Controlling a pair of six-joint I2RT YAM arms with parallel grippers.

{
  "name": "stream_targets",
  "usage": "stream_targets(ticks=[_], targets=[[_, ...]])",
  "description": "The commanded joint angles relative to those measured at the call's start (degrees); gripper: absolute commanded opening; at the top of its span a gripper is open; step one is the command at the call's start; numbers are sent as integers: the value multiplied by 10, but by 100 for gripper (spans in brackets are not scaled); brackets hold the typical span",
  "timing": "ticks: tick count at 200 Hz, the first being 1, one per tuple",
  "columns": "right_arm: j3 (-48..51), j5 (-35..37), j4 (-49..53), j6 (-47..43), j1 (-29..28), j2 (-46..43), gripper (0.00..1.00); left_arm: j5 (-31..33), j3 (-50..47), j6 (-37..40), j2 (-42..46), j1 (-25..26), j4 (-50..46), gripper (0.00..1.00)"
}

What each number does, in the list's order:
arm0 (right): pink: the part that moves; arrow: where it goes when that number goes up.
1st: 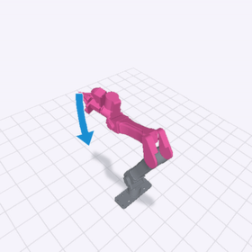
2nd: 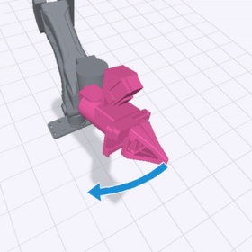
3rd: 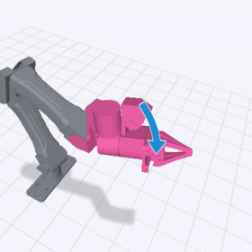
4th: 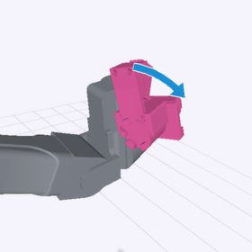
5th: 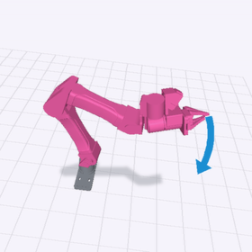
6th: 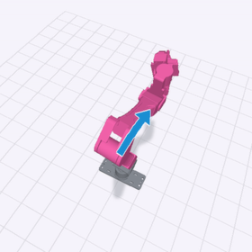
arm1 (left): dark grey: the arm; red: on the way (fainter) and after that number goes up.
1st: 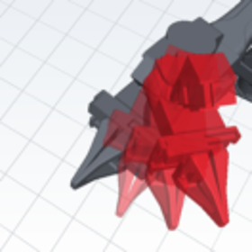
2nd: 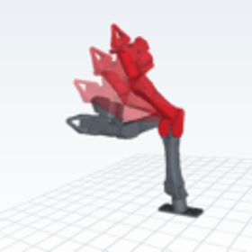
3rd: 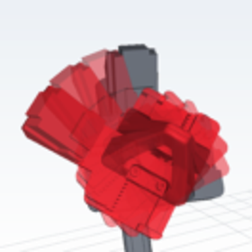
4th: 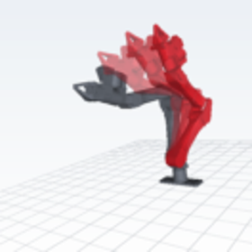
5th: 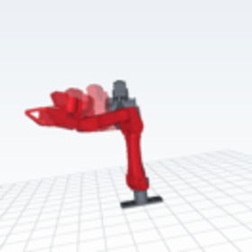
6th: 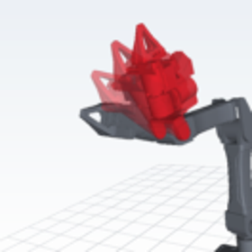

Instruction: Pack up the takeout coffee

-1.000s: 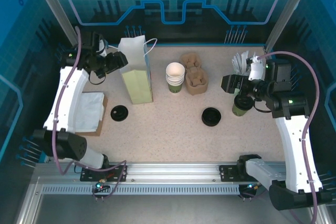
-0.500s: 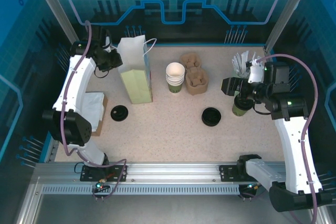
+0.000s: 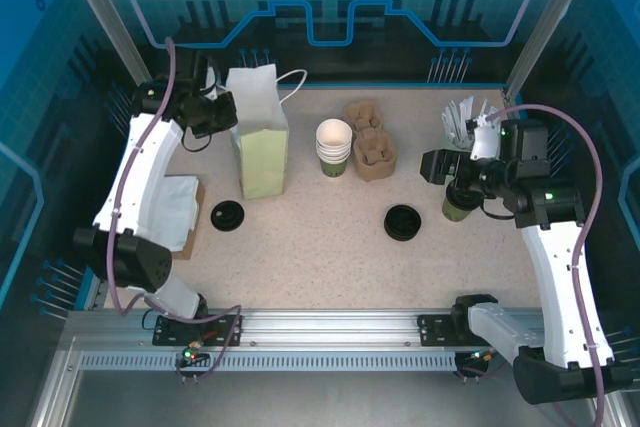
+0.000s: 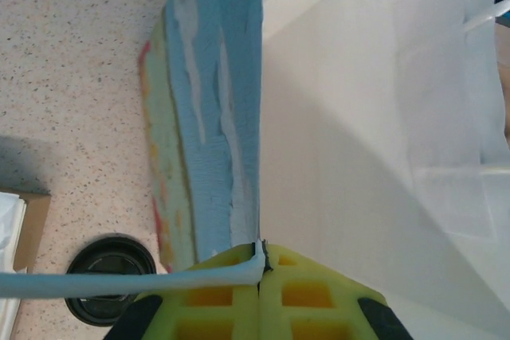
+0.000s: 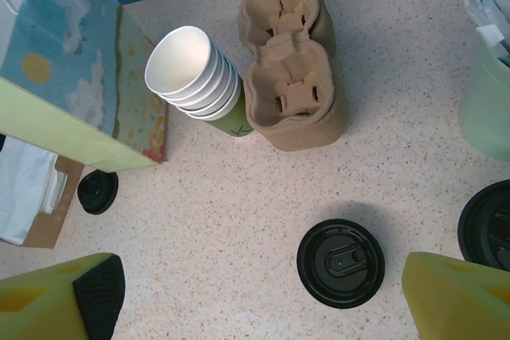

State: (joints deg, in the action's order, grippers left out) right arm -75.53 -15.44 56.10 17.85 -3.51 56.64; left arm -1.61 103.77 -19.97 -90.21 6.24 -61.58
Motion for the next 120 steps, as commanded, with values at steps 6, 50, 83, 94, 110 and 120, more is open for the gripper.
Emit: stream_targets(ticks=[6, 50, 83, 94, 110, 120], targets=[[8, -4, 4, 8, -12, 5, 92, 10, -46, -15, 73, 25, -13, 0], [-12, 23, 1, 2, -54, 40, 91, 7, -144, -59, 171, 73, 2, 0], [-39, 89, 3, -4, -118, 96, 86, -5, -191, -86, 218, 101, 3, 0], [-54, 100, 4, -7, -132, 125, 83, -13, -209, -97, 229, 108, 7, 0], [-79, 127, 9, -6, -146, 170, 79, -42, -244, -114, 245, 115, 29, 0], [-96, 143, 13, -8, -150, 199, 76, -58, -266, -126, 254, 118, 45, 0]])
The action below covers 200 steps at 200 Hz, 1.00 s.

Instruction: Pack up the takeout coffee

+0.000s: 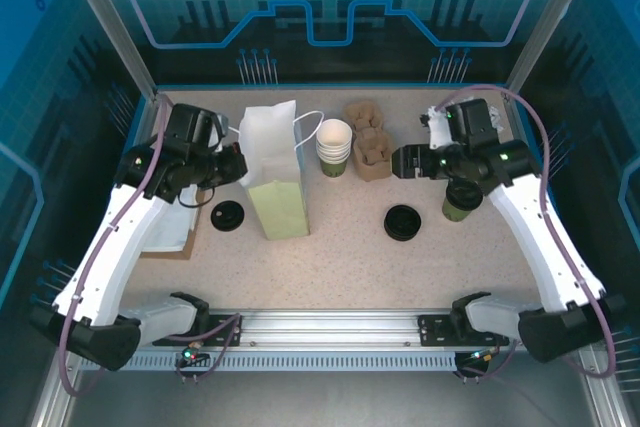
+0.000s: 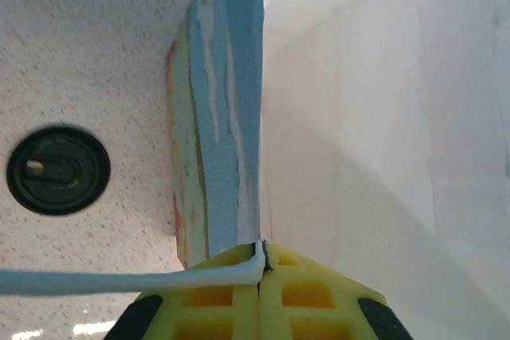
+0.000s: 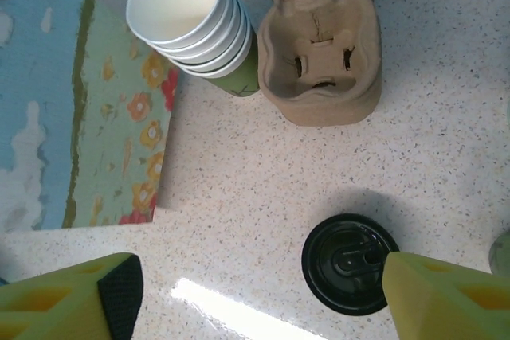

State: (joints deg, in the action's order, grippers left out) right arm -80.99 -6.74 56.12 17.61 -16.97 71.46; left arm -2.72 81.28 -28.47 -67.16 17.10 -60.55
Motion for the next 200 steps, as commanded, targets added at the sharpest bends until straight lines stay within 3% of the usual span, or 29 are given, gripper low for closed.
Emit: stream_targets(ticks=[1, 28, 52, 76, 106, 142, 200], targets=[[-43, 57, 13, -5, -16, 54, 76, -48, -42, -43, 24, 9, 36, 0], [-85, 93, 9, -26, -17, 136, 70, -55, -63, -47, 35, 12, 49, 0], [-134, 123, 14, -47, -17, 210, 67, -62, -65, -41, 36, 12, 53, 14], [-183, 149, 21, -64, -15, 278, 65, -65, -58, -32, 35, 12, 40, 39], [-236, 154, 31, -86, -11, 350, 64, -54, -46, -22, 54, 12, 15, 55], [-301, 147, 47, -103, 0, 431, 61, -62, -40, -21, 90, 12, 10, 66], [-377, 149, 72, -114, 10, 519, 55, -44, -21, -13, 115, 12, -5, 71]])
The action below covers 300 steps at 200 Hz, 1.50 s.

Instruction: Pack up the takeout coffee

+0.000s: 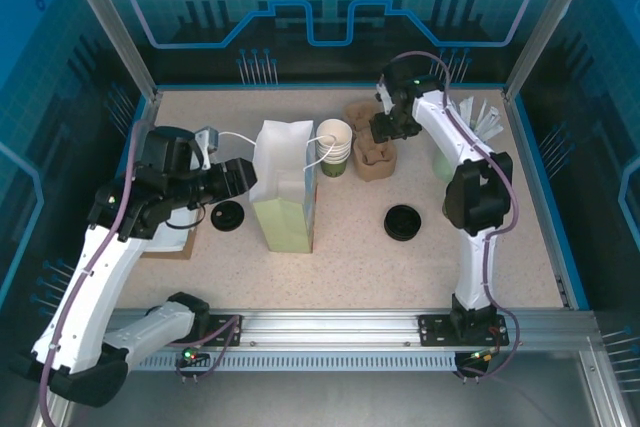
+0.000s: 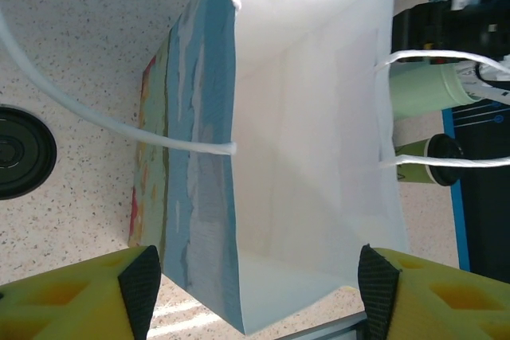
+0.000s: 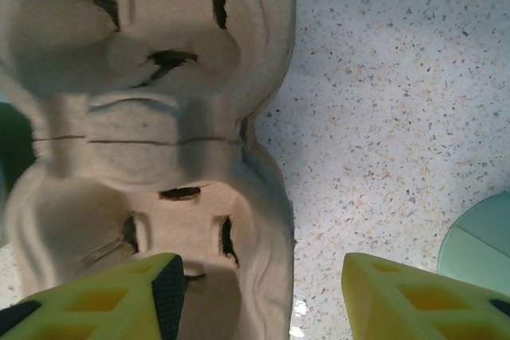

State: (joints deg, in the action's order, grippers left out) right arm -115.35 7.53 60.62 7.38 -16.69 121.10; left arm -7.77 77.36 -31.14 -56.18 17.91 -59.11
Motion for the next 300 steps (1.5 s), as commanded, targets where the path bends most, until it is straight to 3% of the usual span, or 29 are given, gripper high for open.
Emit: stream_targets(ticks=[1, 115, 241, 300], targets=[[-34, 6, 27, -12, 8, 24, 55, 7, 18, 13, 5, 4, -20, 71], [-48, 6, 42, -9, 7, 46, 29, 8, 26, 17, 1, 4, -23, 72], [-51, -4, 50, -16, 10, 7, 16, 12, 26, 20, 2, 4, -25, 73], [-26, -109, 36, -18, 31, -30, 16, 11, 17, 21, 5, 4, -23, 73]])
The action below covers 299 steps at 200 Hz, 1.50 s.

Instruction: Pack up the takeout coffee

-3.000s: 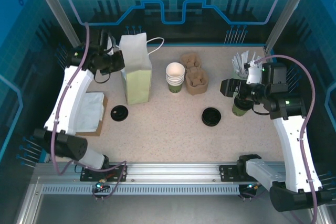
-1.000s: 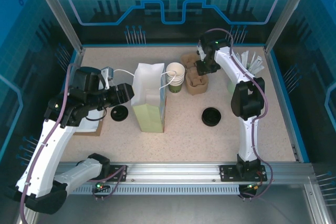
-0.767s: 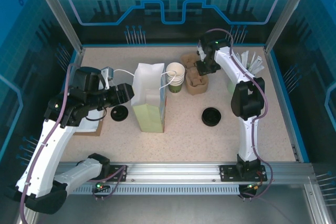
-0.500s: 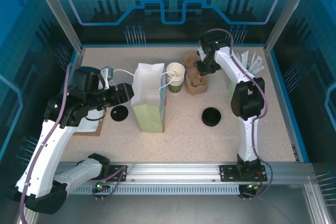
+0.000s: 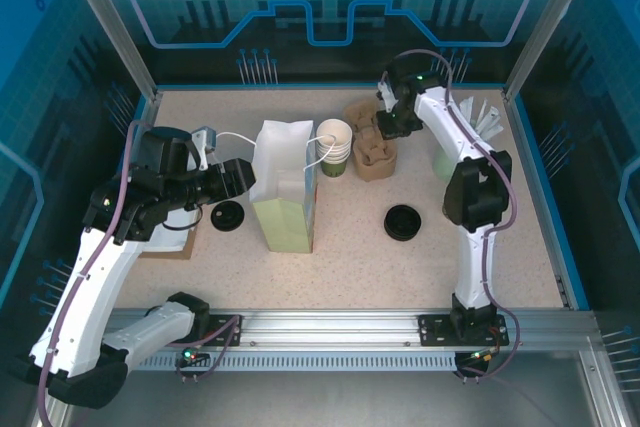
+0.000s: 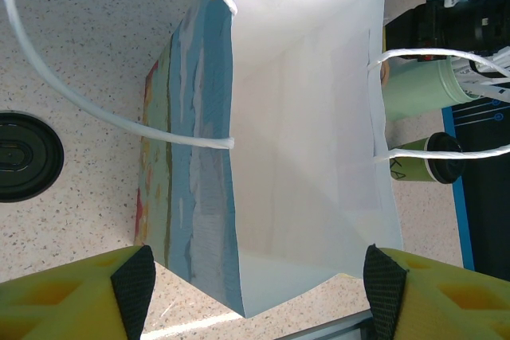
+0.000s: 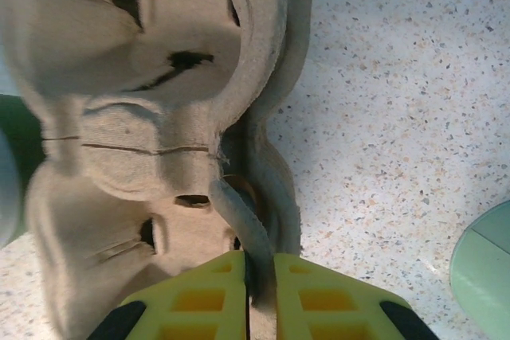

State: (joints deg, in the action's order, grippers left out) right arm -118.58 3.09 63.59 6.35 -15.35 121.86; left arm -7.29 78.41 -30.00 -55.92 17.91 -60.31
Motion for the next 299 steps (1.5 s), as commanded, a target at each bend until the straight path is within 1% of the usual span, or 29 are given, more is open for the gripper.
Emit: stream_targets(ticks=[1, 22, 38, 63, 77, 93, 110, 124, 139, 162, 184, 220, 243, 290, 299], targets=[[7, -67, 7, -7, 19, -39, 16, 6, 7, 10, 3, 4, -10, 73], [12, -122, 12, -5, 28, -34, 20, 4, 2, 10, 4, 4, -8, 74], [15, -137, 13, -4, 31, -28, 20, 3, 1, 10, 4, 4, -8, 74], [13, -132, 17, -5, 31, -20, 22, 4, 1, 11, 3, 4, -9, 74], [13, -93, 18, 0, 31, -20, 25, 4, 2, 11, 4, 4, -10, 74], [15, -47, 13, -1, 31, -23, 36, 4, 2, 11, 5, 4, -11, 74], [11, -33, 16, -10, 31, -15, 49, 5, 1, 12, 4, 4, -11, 75], [5, -39, 28, -14, 32, 1, 54, 5, 0, 11, 3, 4, -9, 75], [3, -50, 33, -15, 32, 13, 55, 4, 0, 10, 2, 4, -9, 75], [7, -67, 32, -13, 32, 24, 55, 4, 0, 11, 1, 3, -10, 75], [8, -78, 32, -10, 32, 29, 52, 5, 1, 13, 1, 4, -14, 75], [6, -102, 33, -9, 34, 25, 39, 5, 0, 13, 0, 4, -13, 75], [1, -107, 39, -8, 37, 18, 32, 5, 0, 13, 0, 3, -12, 75], [-11, -117, 47, -7, 38, -1, 31, 3, -3, 13, -4, 4, -9, 75], [-10, -123, 47, -6, 40, -1, 29, 3, -3, 13, -4, 3, -8, 75]])
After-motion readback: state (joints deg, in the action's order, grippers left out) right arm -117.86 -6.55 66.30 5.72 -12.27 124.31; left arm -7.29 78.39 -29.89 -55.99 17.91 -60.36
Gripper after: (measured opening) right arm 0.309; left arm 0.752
